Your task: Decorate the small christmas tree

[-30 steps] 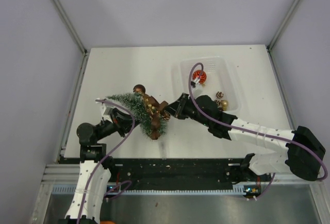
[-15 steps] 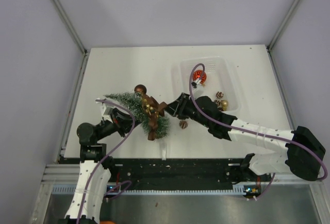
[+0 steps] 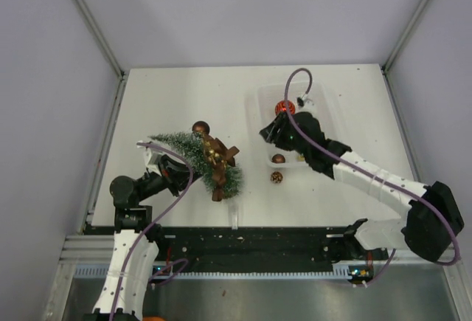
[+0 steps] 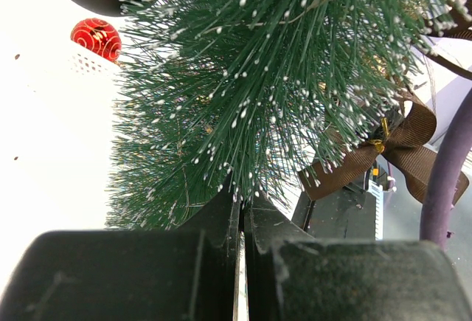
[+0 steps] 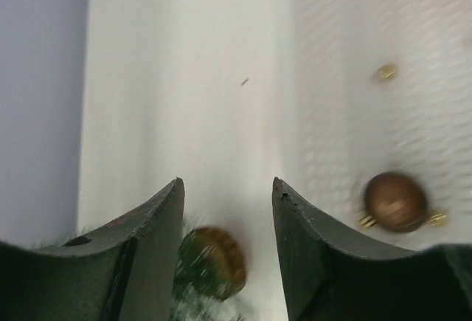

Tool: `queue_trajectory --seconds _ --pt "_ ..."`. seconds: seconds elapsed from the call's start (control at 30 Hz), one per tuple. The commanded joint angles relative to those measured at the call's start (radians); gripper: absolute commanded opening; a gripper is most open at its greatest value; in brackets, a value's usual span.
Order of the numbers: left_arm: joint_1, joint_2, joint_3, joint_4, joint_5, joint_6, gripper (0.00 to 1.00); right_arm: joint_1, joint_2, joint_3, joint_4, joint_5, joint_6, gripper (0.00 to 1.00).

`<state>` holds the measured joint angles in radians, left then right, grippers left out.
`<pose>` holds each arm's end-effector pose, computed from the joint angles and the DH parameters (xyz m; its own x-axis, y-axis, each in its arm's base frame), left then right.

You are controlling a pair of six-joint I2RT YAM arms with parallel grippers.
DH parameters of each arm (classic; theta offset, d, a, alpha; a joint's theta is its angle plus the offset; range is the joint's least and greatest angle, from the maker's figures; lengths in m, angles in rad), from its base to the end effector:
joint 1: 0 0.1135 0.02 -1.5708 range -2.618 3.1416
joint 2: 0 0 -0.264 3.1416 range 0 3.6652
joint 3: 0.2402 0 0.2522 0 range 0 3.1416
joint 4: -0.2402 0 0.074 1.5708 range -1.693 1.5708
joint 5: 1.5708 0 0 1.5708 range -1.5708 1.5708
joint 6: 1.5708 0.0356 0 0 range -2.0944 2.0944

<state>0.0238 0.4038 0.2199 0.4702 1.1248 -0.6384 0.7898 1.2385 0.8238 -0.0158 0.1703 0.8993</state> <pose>0.1155 -0.0294 0.2567 -0.2827 -0.2638 -0.9222 0.8548 0.3668 -0.3670 0.2024 0.1956 0.2737 -0.6459 0.4444 -0.6208 -0.1380 0.7317 0.6675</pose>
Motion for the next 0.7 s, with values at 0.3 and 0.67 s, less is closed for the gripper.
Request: queue_trajectory --seconds 0.3,0.67 --pt "0.002 -0.008 -0.002 0.059 -0.013 -0.006 0.0 -0.31 0.323 0.301 -0.371 0.06 -0.298 0.58" --pt "0.002 0.001 -0.004 0.058 -0.014 0.002 0.0 -0.31 0.34 0.195 -0.377 -0.225 -0.303 0.57"
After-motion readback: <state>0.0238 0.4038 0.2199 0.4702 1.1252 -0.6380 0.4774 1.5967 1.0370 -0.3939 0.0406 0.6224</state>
